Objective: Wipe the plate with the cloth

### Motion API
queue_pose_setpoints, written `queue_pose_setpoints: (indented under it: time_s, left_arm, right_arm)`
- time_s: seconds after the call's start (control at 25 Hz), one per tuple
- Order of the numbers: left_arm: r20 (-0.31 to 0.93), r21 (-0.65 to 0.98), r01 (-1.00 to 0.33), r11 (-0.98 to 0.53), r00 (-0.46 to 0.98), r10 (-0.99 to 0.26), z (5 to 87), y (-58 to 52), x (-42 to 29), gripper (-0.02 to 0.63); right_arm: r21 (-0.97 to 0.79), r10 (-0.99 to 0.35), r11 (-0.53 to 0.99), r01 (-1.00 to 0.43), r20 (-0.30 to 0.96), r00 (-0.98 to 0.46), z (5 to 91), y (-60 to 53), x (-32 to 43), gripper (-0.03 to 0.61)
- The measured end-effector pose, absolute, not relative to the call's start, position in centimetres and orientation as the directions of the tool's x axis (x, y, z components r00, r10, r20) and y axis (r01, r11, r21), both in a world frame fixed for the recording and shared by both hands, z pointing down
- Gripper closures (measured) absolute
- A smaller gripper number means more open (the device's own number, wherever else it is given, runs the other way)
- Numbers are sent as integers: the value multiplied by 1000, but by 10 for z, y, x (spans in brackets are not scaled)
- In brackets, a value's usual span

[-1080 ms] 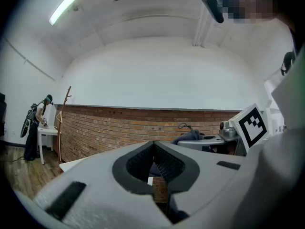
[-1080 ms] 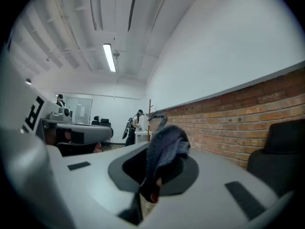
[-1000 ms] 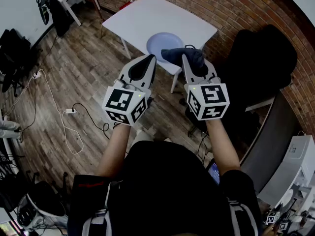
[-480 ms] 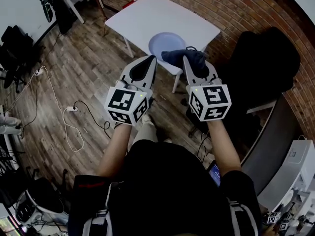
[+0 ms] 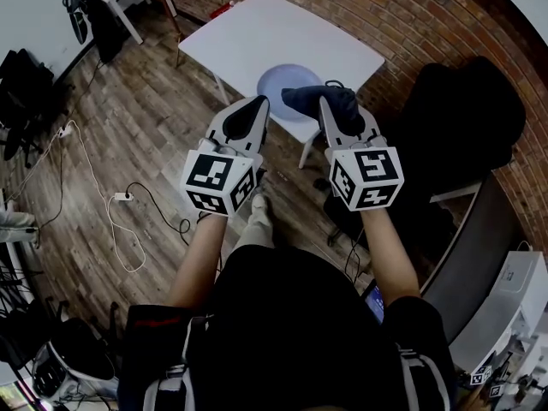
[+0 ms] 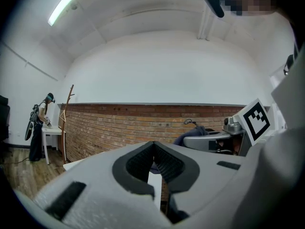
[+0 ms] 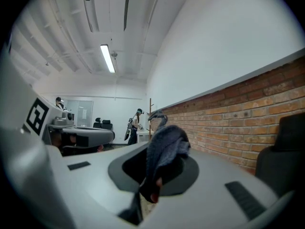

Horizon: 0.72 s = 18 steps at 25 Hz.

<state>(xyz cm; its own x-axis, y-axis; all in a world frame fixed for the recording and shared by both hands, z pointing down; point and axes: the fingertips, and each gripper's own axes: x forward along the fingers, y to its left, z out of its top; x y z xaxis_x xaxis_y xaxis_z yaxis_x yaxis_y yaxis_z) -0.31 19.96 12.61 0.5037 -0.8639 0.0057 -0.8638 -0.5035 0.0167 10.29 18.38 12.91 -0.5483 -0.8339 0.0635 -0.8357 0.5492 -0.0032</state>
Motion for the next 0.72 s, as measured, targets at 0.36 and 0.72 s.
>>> queue_pose_setpoints:
  time_s: [0.36, 0.72]
  left_arm:
    - [26, 17, -864, -503, 503, -864, 127, 139, -18, 594]
    - [49, 12, -853, -521, 521, -852, 123, 75, -36, 594]
  right_arm:
    - [-10, -833, 549, -836, 73, -548, 128, 125, 90, 537]
    - [-31, -848, 523, -852, 87, -523, 126, 63, 73, 537]
